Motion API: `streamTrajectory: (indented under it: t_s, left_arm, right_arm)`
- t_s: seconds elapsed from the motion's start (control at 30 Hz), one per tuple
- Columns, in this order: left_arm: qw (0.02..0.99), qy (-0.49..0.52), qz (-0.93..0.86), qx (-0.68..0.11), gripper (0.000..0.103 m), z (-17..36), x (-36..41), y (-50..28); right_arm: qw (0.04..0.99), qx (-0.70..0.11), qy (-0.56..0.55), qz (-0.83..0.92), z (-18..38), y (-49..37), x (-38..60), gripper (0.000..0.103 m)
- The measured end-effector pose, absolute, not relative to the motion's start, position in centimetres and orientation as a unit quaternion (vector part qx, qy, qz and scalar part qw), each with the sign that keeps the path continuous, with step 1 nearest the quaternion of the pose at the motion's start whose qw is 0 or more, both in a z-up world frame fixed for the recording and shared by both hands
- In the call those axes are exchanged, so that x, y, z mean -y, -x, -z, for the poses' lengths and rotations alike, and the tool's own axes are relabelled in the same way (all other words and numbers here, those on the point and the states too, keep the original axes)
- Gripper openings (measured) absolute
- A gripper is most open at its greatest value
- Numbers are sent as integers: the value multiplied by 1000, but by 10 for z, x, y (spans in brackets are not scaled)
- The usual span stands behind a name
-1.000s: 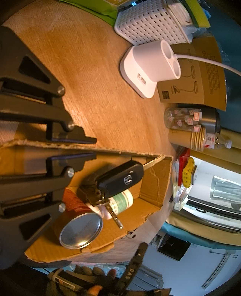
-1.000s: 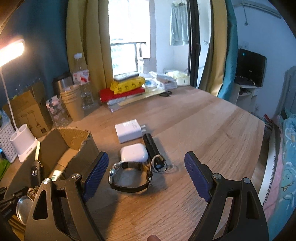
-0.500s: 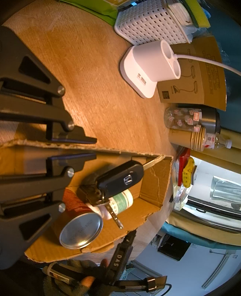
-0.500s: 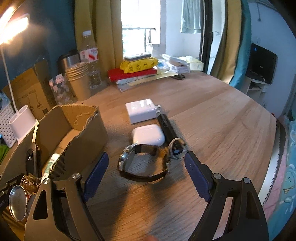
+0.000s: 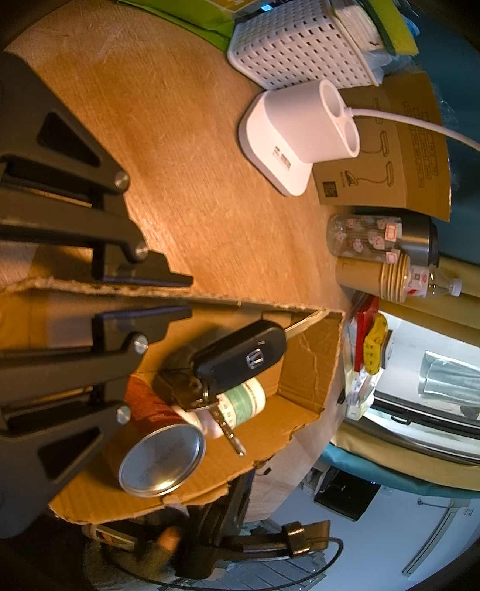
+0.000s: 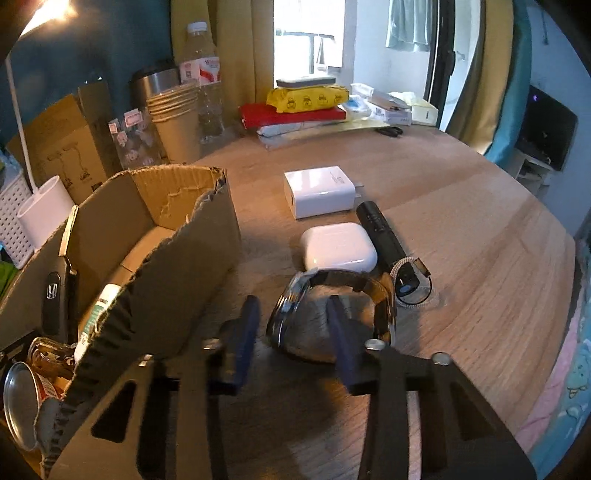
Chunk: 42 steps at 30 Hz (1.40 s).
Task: Organize rigid objects
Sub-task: 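Move the right tool to the black wristwatch and grasp its strap, then lift the wristwatch with the right tool and carry it over the box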
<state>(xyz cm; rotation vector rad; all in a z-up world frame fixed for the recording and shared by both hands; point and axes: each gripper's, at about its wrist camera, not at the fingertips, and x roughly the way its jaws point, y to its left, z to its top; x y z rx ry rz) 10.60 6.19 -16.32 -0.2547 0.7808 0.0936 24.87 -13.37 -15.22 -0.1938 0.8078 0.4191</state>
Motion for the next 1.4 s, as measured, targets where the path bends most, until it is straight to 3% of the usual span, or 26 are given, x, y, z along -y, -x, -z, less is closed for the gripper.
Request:
streamTrajectory:
  t_s: [0.07,0.27,1.4]
  left_arm:
    - [916,124,-45,-379,11,163,-62,-106]
    - [916,124,-46,-379,11,163,-62,-106]
    - [916,124,-46,-379,11,163,-62,-106]
  right_arm:
    - [896,-384,90,-204,151,-248,135,19]
    - [896,-376,87,-221,146,-242,135,11]
    - [915,-269,77,-291,72,-182,117,11]
